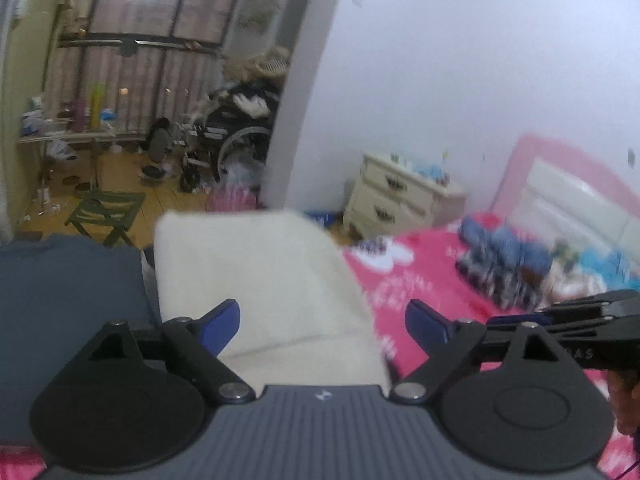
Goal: Fold clothes
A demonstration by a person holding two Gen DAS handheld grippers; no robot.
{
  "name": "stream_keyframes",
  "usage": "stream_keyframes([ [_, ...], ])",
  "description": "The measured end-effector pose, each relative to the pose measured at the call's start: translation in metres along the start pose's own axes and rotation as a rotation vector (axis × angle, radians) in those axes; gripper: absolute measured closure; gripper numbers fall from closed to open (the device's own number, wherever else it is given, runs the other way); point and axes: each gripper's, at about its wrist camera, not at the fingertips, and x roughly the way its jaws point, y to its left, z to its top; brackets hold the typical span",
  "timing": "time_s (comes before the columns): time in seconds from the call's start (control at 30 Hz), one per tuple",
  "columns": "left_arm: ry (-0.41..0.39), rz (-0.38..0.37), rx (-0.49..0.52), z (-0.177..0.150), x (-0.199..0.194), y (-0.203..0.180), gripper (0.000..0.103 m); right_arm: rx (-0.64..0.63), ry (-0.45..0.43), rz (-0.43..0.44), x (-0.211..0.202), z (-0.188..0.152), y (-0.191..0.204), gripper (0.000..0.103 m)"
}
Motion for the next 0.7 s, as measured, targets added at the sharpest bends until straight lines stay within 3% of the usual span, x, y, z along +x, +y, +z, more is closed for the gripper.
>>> stream_keyframes([
  [0.17,-0.066,-0.017,-0.047,0.040,-0.032,-0.014,0.001,0.067,-0.095,0.019,-0.060,0.055,-0.008,0.084],
  [0.27,-0.077,-0.004,-0.062,0.058,-0.047,-0.023,0.000,0.095,-0.173,0.037,-0.090,0.085,-0.003,0.069],
  [0.3,-0.066,0.003,-0.064,0.061,-0.049,-0.025,0.000,0.096,-0.195,0.034,-0.097,0.088,0.001,0.058],
  [0.33,-0.052,0.010,-0.065,0.063,-0.052,-0.027,0.000,0.098,-0.211,0.032,-0.100,0.087,0.004,0.049],
  [0.4,-0.027,0.026,-0.063,0.062,-0.053,-0.031,0.000,0.106,-0.207,0.038,-0.098,0.077,0.012,0.045],
  [0.47,-0.006,0.053,-0.041,0.058,-0.053,-0.034,0.000,0.060,-0.160,0.016,-0.086,0.060,0.022,0.042],
  [0.6,0.020,0.184,0.034,0.044,-0.046,-0.044,0.000,-0.013,-0.075,-0.040,-0.064,0.030,0.038,0.031],
  [0.7,0.054,0.202,0.071,0.035,-0.034,-0.047,0.000,0.020,-0.054,-0.038,-0.053,0.015,0.034,0.020],
])
